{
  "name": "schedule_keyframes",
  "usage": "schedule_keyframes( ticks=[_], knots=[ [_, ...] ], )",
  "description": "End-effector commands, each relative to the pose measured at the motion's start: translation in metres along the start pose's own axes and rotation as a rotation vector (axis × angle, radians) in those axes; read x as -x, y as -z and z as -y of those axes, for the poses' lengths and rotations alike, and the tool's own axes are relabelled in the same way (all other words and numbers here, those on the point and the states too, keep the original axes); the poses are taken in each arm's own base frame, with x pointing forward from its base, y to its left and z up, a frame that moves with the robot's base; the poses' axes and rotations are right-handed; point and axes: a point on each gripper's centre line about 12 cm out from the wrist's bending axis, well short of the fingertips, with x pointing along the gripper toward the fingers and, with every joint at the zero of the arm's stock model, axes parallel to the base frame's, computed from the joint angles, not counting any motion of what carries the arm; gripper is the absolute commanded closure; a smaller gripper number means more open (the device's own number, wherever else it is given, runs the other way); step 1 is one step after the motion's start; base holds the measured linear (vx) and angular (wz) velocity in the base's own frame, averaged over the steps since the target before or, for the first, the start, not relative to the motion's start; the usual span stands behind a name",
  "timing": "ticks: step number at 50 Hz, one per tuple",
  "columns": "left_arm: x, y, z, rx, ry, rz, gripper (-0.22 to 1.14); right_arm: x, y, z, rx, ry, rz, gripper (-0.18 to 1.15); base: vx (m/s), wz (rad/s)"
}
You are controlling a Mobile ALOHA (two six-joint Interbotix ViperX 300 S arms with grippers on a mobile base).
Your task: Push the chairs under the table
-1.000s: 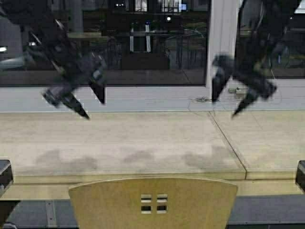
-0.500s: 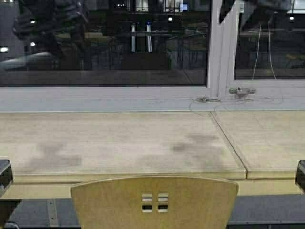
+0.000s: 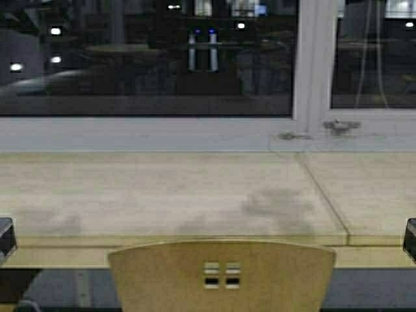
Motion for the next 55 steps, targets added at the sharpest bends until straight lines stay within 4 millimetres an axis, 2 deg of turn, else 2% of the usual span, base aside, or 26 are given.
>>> schedule_keyframes(
  ticks=[1, 10, 27, 46, 51, 55],
  knots=[
    [0.002, -0.006, 0.0, -0.004, -0.002, 0.026, 0.04, 0.002, -0.008, -0.005, 0.01, -0.014, 0.033, 0.06, -0.04, 0.23],
    [0.002, -0.007, 0.0, 0.005, -0.002, 0.027, 0.04, 0.002, -0.008, -0.005, 0.015, -0.016, 0.038, 0.06, -0.05, 0.32],
    [-0.006, -0.007, 0.0, 0.013, -0.005, 0.007, 0.04, 0.003, 0.009, -0.007, 0.02, -0.022, -0.013, 0.06, -0.09, 0.54],
    [-0.002, -0.015, 0.0, 0.031, -0.001, 0.038, 0.04, 0.005, 0.0, -0.014, 0.026, -0.042, 0.011, 0.06, -0.25, 0.4],
    [-0.003, -0.004, 0.0, 0.033, -0.004, 0.009, 0.04, 0.001, 0.006, -0.012, 0.026, -0.037, -0.006, 0.06, -0.33, 0.3],
    [-0.003, -0.006, 0.0, 0.034, -0.004, 0.012, 0.04, 0.0, 0.006, -0.014, 0.025, -0.04, -0.008, 0.06, -0.38, 0.35]
  ],
)
